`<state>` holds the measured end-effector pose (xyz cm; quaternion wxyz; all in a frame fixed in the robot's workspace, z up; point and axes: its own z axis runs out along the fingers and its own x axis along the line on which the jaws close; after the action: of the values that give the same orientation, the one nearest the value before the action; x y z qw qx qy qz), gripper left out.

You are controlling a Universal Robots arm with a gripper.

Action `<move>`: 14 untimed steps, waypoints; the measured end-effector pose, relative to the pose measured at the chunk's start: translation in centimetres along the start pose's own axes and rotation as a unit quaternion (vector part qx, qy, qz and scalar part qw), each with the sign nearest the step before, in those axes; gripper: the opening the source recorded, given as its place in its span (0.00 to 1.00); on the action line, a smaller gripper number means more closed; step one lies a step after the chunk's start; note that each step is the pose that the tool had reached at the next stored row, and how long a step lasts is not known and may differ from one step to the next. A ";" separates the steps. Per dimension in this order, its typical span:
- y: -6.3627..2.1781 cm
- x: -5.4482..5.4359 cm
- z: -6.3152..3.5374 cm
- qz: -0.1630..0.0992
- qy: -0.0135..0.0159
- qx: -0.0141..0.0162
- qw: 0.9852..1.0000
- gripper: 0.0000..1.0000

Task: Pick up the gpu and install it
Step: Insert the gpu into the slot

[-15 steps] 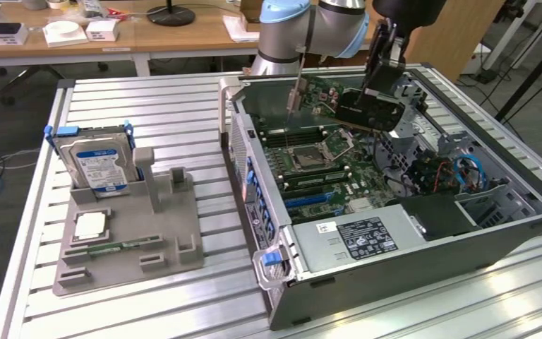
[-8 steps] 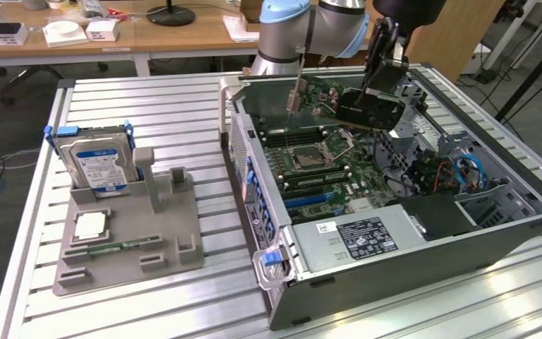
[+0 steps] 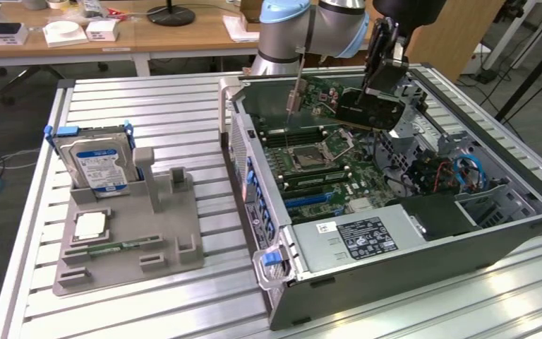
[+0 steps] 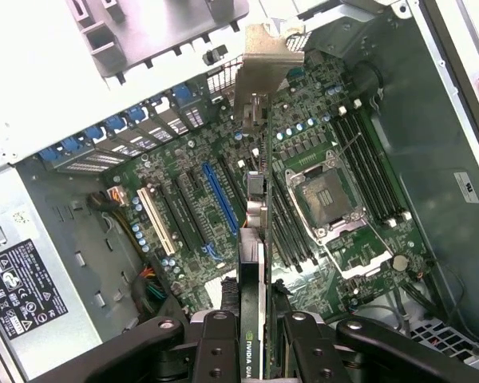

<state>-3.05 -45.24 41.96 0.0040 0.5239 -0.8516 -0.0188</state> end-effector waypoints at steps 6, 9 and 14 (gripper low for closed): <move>0.00 0.0 0.00 -0.002 0.000 0.000 1.000 0.26; 0.00 0.0 0.00 -0.006 0.000 0.000 1.000 0.26; 0.00 0.0 0.00 -0.018 0.001 0.000 1.000 0.26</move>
<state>-3.06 -45.25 41.96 0.0043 0.5394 -0.8418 -0.0188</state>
